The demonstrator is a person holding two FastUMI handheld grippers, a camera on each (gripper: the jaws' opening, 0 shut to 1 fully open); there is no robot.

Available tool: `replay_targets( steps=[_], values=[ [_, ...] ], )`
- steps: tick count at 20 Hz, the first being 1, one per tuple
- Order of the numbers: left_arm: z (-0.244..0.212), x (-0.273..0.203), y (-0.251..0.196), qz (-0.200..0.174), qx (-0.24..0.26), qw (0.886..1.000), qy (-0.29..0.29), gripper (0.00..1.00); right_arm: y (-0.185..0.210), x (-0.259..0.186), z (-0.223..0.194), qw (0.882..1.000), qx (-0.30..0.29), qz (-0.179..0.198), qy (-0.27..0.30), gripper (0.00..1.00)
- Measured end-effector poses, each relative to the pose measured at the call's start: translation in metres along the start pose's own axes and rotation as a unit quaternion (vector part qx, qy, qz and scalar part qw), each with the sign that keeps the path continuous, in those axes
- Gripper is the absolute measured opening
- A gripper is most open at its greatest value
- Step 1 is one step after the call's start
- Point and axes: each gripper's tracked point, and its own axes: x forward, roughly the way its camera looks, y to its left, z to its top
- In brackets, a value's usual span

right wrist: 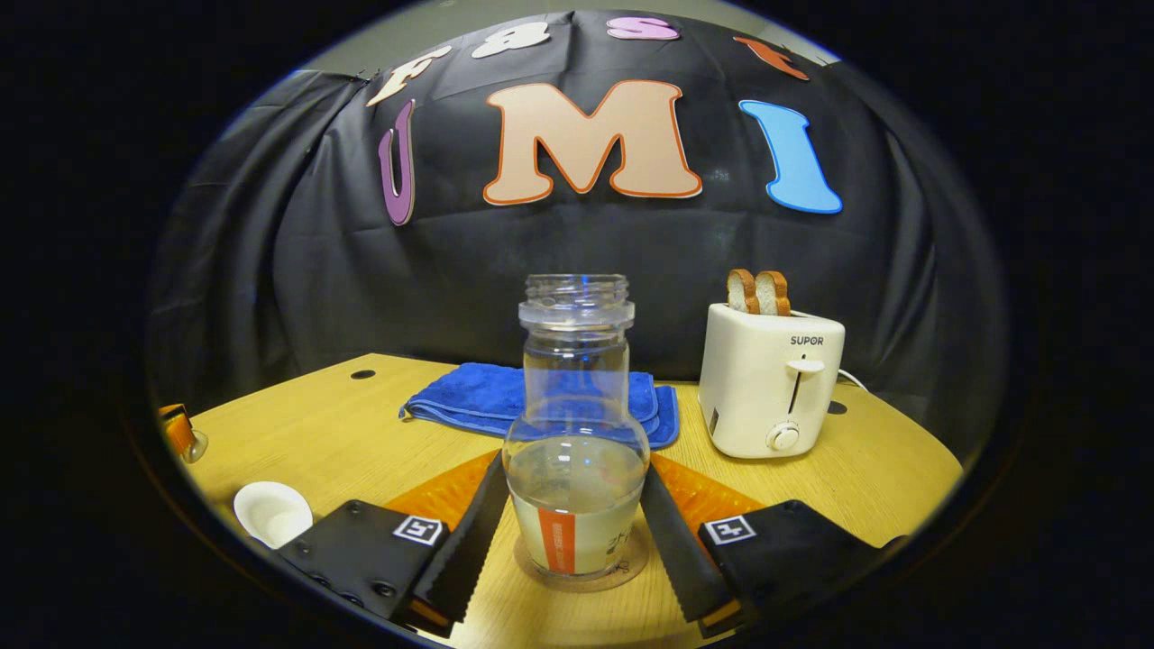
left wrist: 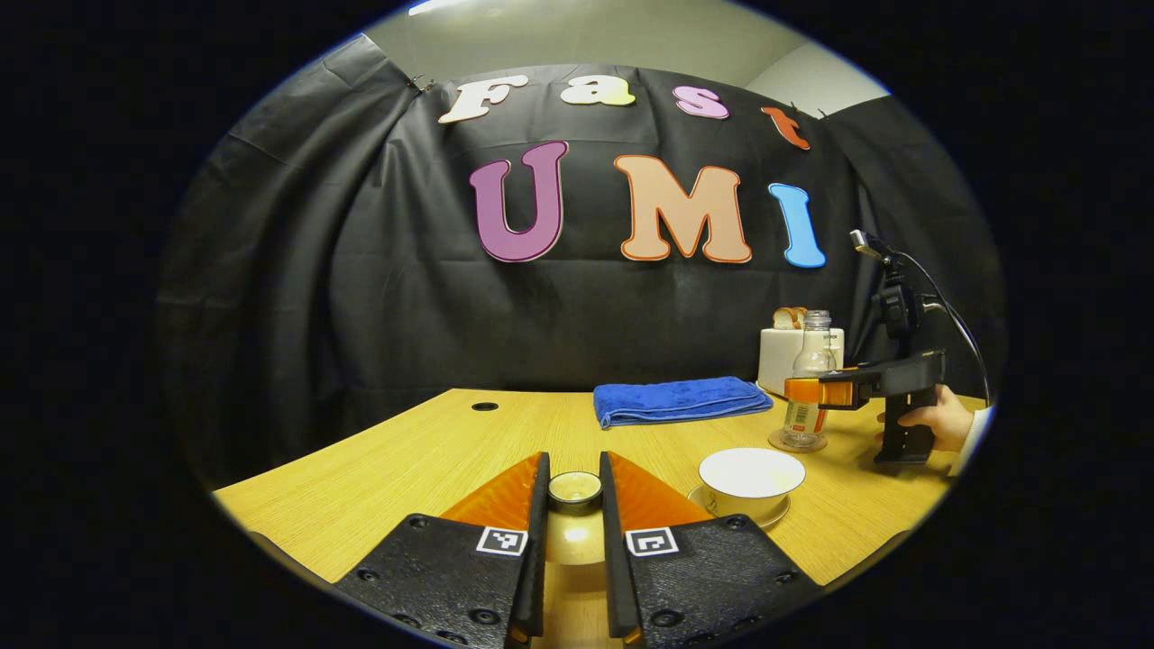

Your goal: Open the teacup lid with one hand, grasp the water bottle and pour water into the teacup with the other hand; after pouring, place the water bottle on the coaster and then close the teacup lid.

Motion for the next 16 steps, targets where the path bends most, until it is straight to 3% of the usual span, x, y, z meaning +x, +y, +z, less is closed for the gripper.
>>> replay_targets(
  steps=[2,3,9,16],
  values=[
    [0.0,0.0,0.0,0.0,0.0,1.0,0.0,0.25,-0.001,-0.007,0.002,1.0,0.005,0.003,-0.005,0.93],
    [0.0,0.0,0.0,0.001,0.0,1.0,0.0,0.25,-0.002,-0.011,0.002,1.0,0.007,0.005,-0.008,0.89],
    [0.0,0.001,0.001,0.003,0.0,1.0,-0.001,0.24,-0.016,-0.041,0.006,1.0,0.012,0.011,-0.024,0.94],
    [-0.001,0.011,-0.012,-0.004,0.0,1.0,0.001,0.25,-0.03,-0.082,0.002,0.999,0.001,0.011,-0.048,0.89]
  ],
)
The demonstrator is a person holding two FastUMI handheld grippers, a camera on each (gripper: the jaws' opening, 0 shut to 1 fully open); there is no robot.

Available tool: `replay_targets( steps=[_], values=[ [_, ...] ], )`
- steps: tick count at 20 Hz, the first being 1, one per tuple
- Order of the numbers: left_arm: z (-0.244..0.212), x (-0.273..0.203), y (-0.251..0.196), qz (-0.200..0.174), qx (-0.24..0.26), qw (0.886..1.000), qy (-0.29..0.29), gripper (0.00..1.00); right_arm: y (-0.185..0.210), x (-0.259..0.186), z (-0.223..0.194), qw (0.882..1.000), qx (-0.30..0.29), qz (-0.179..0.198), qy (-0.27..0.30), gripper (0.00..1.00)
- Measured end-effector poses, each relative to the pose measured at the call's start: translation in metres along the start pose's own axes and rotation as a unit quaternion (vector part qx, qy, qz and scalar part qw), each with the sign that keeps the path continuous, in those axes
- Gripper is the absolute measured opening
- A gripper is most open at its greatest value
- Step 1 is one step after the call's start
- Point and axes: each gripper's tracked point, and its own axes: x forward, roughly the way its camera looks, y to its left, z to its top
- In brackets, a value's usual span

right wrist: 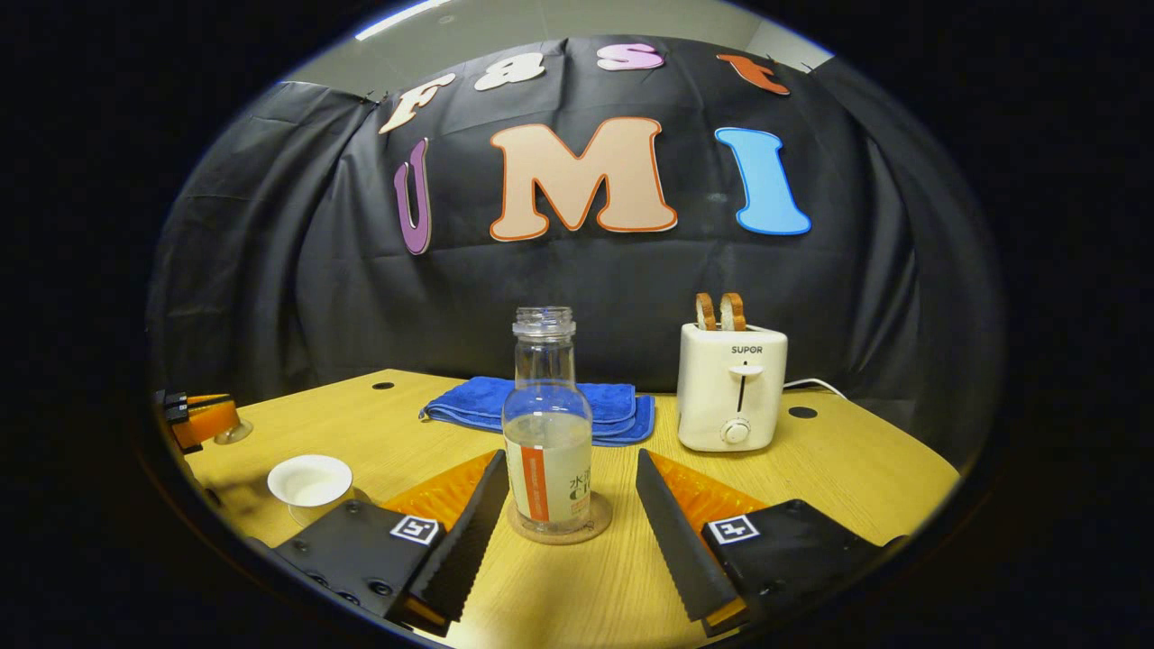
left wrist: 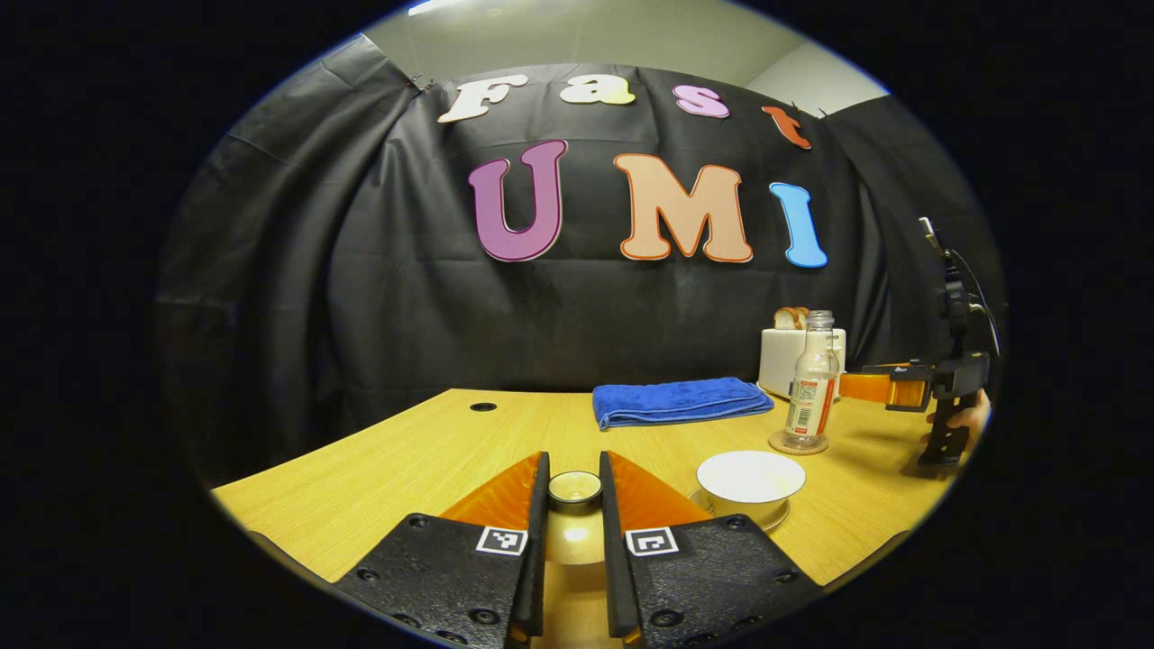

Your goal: Open the teacup lid with one hand, grasp the water bottle and pour water into the teacup with the other hand; after pouring, place the water bottle on the coaster and then close the teacup lid.

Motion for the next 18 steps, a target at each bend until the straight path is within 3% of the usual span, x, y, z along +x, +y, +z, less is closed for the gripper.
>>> replay_targets(
  steps=[8,18],
  values=[
    [-0.001,0.031,-0.047,-0.044,-0.001,0.999,0.002,0.25,-0.019,-0.033,-0.008,1.0,0.004,-0.003,-0.017,0.94],
    [-0.005,0.047,-0.107,-0.116,0.006,0.993,0.02,0.25,-0.026,-0.052,-0.011,1.0,-0.002,0.002,-0.029,0.92]
  ],
)
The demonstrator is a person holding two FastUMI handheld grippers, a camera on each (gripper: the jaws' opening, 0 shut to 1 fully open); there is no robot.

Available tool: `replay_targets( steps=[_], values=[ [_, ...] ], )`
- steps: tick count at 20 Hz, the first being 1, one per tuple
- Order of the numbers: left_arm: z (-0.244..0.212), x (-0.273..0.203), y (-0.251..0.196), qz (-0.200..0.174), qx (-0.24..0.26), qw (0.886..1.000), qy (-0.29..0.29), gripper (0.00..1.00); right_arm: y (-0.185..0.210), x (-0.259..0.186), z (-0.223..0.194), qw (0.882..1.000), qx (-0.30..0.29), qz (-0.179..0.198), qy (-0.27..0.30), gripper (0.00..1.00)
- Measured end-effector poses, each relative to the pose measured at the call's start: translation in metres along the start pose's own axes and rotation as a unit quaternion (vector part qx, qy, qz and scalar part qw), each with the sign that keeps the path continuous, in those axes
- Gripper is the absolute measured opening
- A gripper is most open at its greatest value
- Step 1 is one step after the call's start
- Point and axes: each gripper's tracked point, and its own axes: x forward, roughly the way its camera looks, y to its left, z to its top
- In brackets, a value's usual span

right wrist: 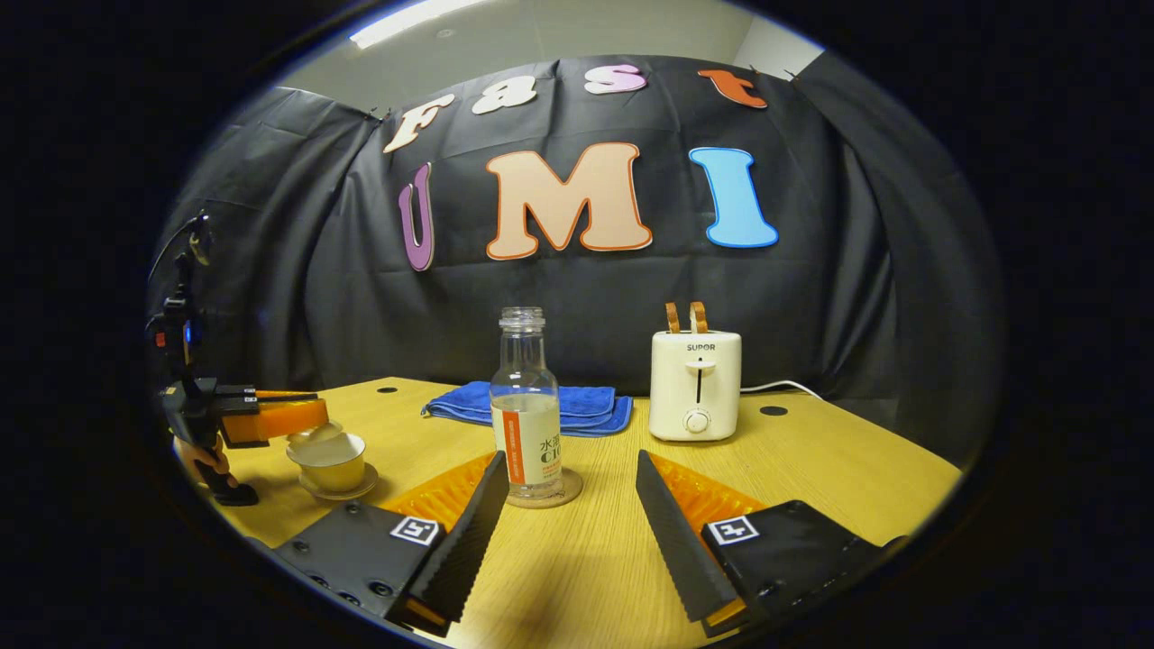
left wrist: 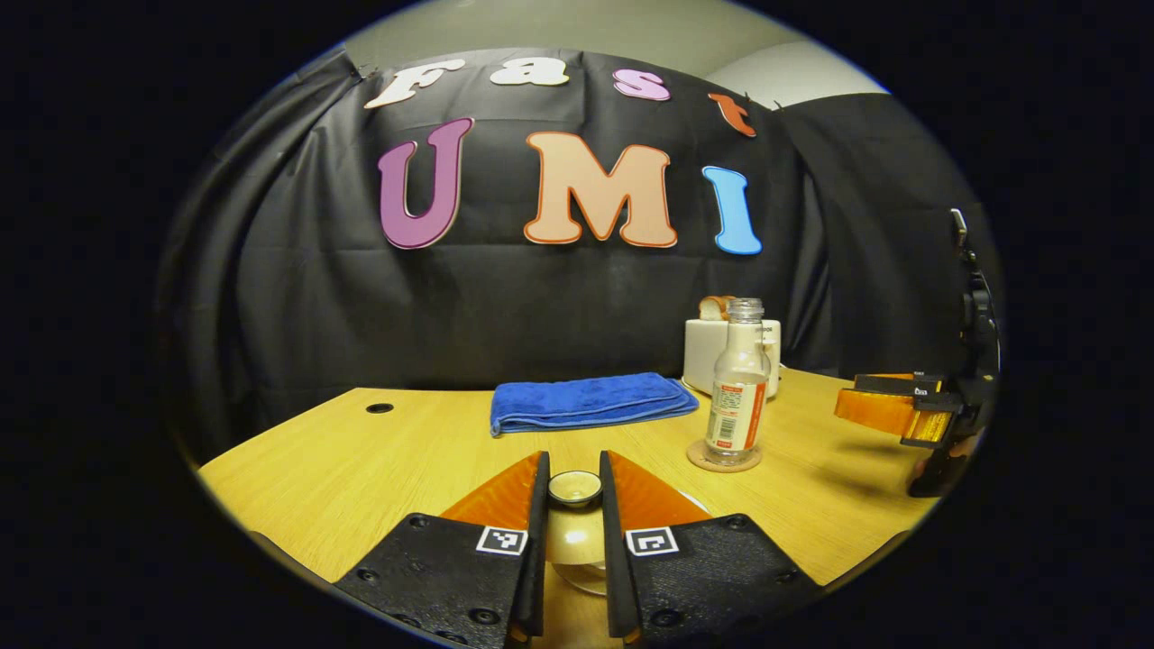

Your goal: Open the teacup lid with one hand, grasp the water bottle and pour water into the teacup with the other hand; after pouring, place the water bottle on the coaster and then close the teacup lid.

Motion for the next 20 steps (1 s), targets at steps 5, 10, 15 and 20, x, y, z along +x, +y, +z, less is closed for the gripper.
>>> replay_targets(
  steps=[5,10,15,20],
  values=[
    [-0.003,0.004,-0.008,-0.013,0.011,1.0,0.01,0.25,0.003,-0.004,0.004,1.0,0.007,0.005,-0.012,0.92],
    [-0.008,0.006,-0.016,-0.029,0.025,0.999,0.029,0.25,0.003,-0.008,0.006,1.0,0.006,0.003,-0.022,0.91],
    [-0.009,0.006,-0.02,-0.036,0.032,0.998,0.03,0.25,0.002,-0.009,0.007,1.0,0.006,-0.001,-0.023,0.91],
    [-0.012,0.003,-0.028,-0.044,0.054,0.997,0.036,0.25,0.0,-0.009,0.008,1.0,0.006,-0.002,-0.023,0.92]
  ],
)
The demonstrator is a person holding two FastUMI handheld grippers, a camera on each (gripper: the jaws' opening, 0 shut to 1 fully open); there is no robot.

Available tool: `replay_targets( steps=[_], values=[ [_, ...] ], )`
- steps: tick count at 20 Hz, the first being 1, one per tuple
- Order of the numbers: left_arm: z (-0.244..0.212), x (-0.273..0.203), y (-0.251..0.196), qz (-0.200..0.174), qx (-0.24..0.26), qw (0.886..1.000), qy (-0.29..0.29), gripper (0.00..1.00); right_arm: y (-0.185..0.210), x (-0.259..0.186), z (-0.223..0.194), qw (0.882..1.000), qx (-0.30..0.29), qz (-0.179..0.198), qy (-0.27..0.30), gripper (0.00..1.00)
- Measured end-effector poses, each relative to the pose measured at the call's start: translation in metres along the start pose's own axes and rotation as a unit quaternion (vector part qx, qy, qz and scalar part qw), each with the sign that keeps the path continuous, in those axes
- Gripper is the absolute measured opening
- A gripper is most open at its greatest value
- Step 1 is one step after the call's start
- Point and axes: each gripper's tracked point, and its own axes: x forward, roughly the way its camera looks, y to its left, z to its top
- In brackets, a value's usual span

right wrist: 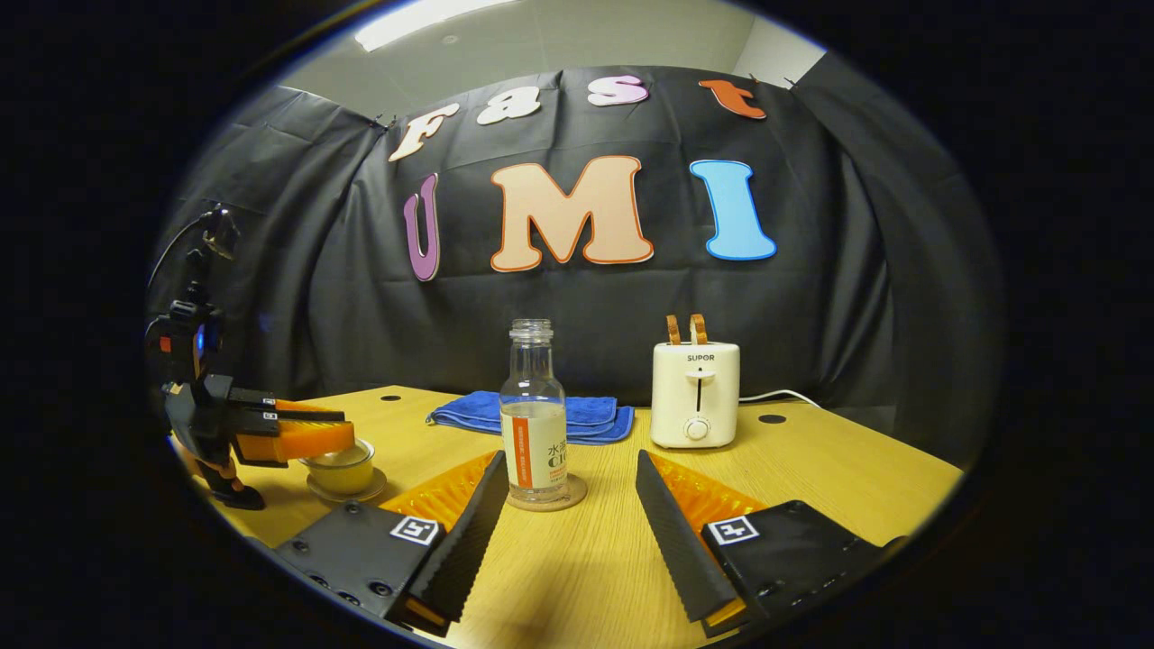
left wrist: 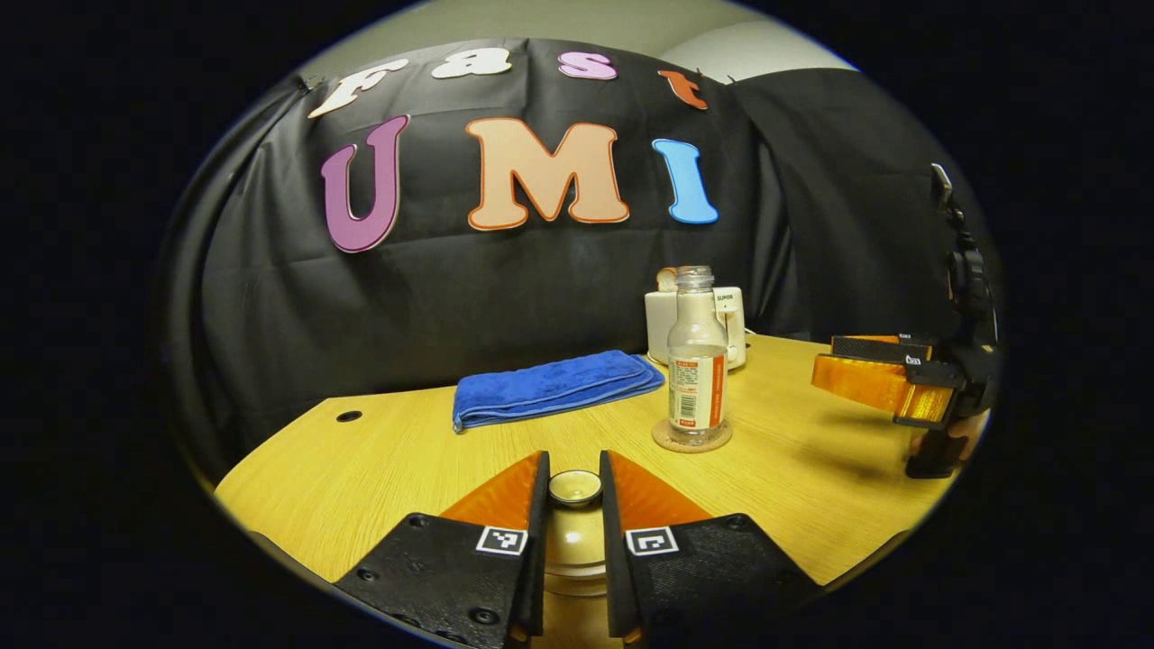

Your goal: Open the teacup lid with one hand, grasp the water bottle and pour water into the teacup with the other hand; after pouring, place the water bottle on the coaster and then close the teacup lid.

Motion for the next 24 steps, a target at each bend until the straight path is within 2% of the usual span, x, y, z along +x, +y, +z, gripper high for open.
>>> replay_targets(
  steps=[1,2,7,8,9,10,14,15,17,19,24],
  values=[
    [0.0,0.0,0.0,0.001,0.001,1.0,0.001,0.25,0.0,0.0,0.0,1.0,0.0,0.0,0.0,0.94],
    [0.0,-0.001,0.001,0.002,0.0,1.0,0.001,0.26,0.0,0.0,0.0,1.0,0.0,-0.002,0.0,0.91],
    [0.007,-0.009,0.006,0.012,-0.018,1.0,-0.022,0.32,-0.001,-0.001,0.0,1.0,0.0,-0.003,0.0,0.92],
    [0.006,-0.011,0.006,0.013,-0.022,0.999,-0.023,0.4,-0.001,-0.001,0.0,1.0,0.0,-0.004,0.0,0.94],
    [0.007,-0.014,0.006,0.014,-0.024,0.999,-0.025,0.51,-0.002,-0.002,0.001,1.0,0.0,-0.005,0.0,0.92],
    [0.007,-0.016,0.006,0.015,-0.027,0.999,-0.027,0.48,-0.001,-0.002,0.001,1.0,0.0,-0.005,0.0,0.93],
    [0.01,-0.027,0.009,0.023,-0.042,0.998,-0.044,0.71,-0.001,-0.005,0.001,1.0,0.0,-0.004,0.0,0.91],
    [0.012,-0.03,0.01,0.027,-0.046,0.997,-0.05,0.81,0.0,-0.006,0.0,1.0,0.0,-0.004,0.0,0.92],
    [0.015,-0.037,0.014,0.034,-0.054,0.996,-0.063,0.88,0.0,-0.009,0.001,1.0,0.0,-0.003,0.0,0.92],
    [0.014,-0.041,0.015,0.04,-0.054,0.996,-0.061,0.91,0.0,-0.012,0.001,1.0,0.0,-0.003,0.0,0.91],
    [0.012,-0.053,0.018,0.053,-0.054,0.995,-0.064,0.9,0.0,-0.018,0.002,1.0,0.0,-0.005,0.0,0.91]
  ],
)
